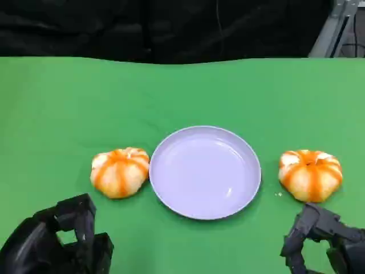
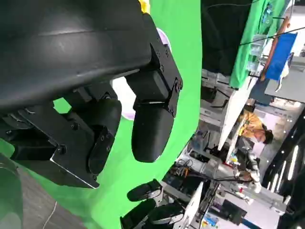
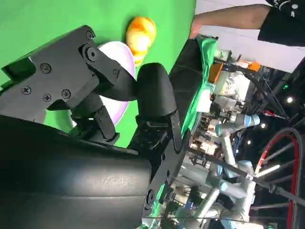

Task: Grasp the bread from the table and place it into the plate.

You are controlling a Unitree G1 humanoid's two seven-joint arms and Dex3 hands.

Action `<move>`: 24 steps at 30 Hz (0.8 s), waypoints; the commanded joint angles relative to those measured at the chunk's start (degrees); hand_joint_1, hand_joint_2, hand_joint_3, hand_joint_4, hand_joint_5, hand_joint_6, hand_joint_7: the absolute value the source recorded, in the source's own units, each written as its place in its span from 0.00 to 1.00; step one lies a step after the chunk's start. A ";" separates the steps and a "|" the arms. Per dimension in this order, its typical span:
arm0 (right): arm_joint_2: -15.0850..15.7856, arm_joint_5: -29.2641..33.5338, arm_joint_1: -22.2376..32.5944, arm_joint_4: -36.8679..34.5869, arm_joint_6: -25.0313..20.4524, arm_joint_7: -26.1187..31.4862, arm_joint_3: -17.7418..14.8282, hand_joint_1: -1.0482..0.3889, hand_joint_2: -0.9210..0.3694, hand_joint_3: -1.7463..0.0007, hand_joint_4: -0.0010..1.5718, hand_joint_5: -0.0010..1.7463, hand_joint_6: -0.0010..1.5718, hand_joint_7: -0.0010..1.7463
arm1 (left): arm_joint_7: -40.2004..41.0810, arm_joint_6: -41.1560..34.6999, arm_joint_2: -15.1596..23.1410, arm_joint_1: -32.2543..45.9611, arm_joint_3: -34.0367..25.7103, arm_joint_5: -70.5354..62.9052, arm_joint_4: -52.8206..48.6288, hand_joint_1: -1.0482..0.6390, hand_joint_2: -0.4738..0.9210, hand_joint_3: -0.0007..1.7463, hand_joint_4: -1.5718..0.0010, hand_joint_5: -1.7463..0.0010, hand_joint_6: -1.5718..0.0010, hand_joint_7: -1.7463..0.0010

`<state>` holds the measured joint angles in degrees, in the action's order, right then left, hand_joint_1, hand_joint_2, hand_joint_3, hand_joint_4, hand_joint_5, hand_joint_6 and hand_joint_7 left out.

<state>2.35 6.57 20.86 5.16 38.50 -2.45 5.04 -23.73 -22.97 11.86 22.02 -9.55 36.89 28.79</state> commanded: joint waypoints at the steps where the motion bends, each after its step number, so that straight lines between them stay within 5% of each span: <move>1: 0.48 -0.54 0.12 0.07 0.42 0.00 -0.23 0.65 0.32 0.30 0.54 1.00 0.48 0.89 | 0.45 0.75 0.58 0.24 -0.52 -0.70 0.21 0.77 0.73 1.00 0.32 0.00 0.43 0.00; 20: 0.35 -0.24 0.24 0.37 -0.14 0.14 -0.18 0.65 0.33 0.30 0.54 1.00 0.49 0.89 | 1.72 -0.07 0.34 0.44 -0.49 -1.68 1.25 0.76 0.70 1.00 0.33 0.00 0.44 0.00; 24: 0.37 -0.30 0.34 0.51 0.10 0.14 -0.20 0.65 0.33 0.29 0.55 1.00 0.49 0.89 | 2.19 9.25 -3.18 1.27 0.39 -6.95 -0.11 0.79 0.69 0.97 0.38 0.00 0.48 0.00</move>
<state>2.35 6.62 20.89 5.41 38.43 -2.45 5.05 -22.13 -19.06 10.29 22.47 -9.24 32.55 29.19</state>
